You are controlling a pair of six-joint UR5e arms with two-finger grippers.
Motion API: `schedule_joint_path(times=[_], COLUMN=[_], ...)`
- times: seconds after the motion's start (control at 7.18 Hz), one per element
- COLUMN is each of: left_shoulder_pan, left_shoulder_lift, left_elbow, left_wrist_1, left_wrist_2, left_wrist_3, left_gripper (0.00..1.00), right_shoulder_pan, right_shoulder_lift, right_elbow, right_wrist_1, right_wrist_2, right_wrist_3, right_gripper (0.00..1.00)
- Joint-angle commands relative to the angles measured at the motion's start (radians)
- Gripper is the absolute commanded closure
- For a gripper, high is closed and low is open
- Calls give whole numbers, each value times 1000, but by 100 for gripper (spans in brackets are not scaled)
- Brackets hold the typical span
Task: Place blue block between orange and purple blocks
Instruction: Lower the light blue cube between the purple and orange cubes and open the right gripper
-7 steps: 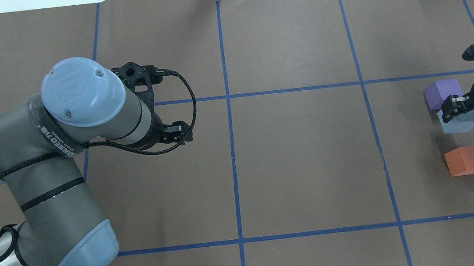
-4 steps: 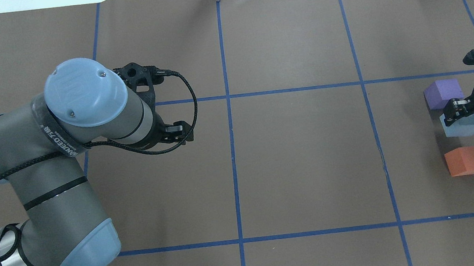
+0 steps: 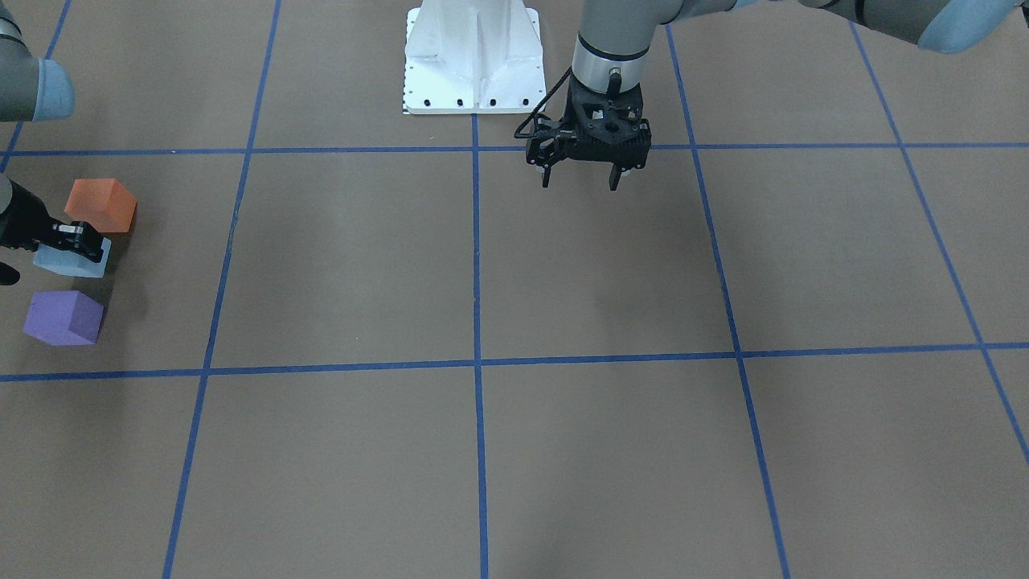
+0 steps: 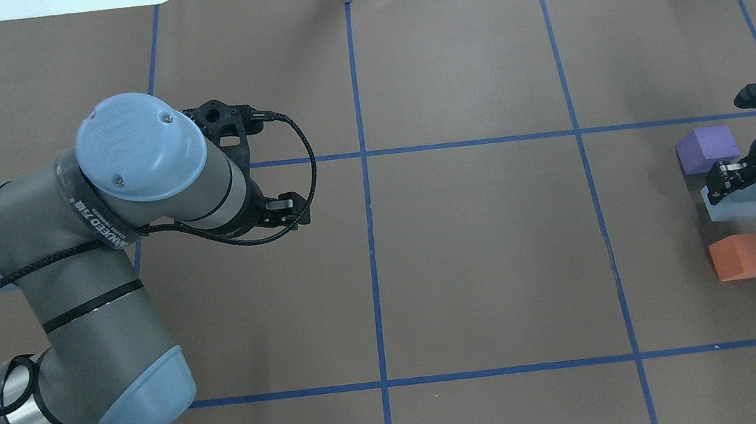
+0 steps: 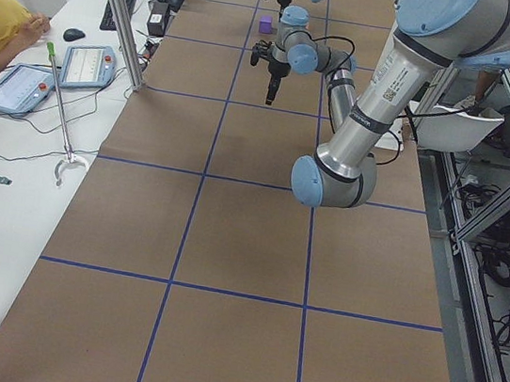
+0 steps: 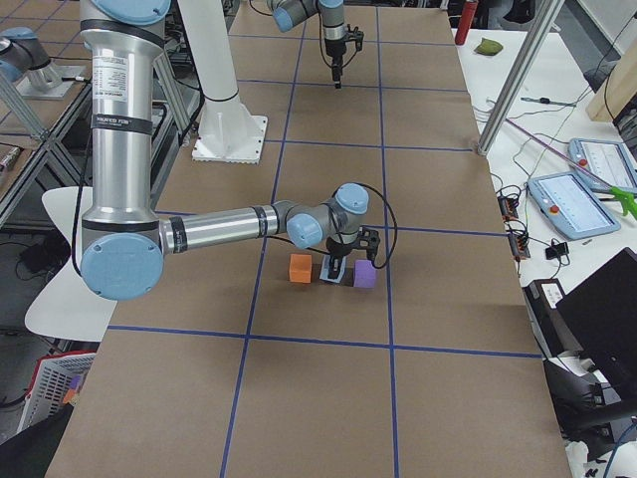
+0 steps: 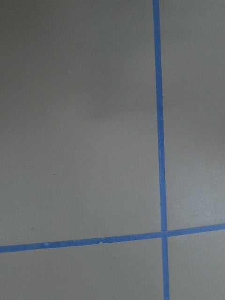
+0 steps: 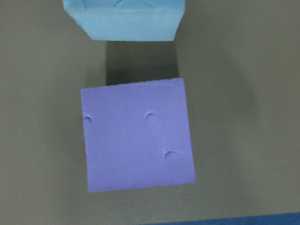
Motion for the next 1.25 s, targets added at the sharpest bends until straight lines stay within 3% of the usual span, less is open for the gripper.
schedule_joint_path(times=[0.0, 1.11], left_shoulder_pan=[0, 2], left_shoulder_lift=[0, -3], left_elbow=[1, 22], left_wrist_1=[0, -14], left_wrist_2=[0, 0], left_wrist_3=[0, -2], left_gripper=[0, 0], right_shoulder_pan=[-20, -25], right_shoulder_lift=[1, 10], right_elbow=[-4, -20], right_wrist_1=[1, 1], right_wrist_2=[-7, -15], right_wrist_3=[-19, -23], right_gripper=[100, 100])
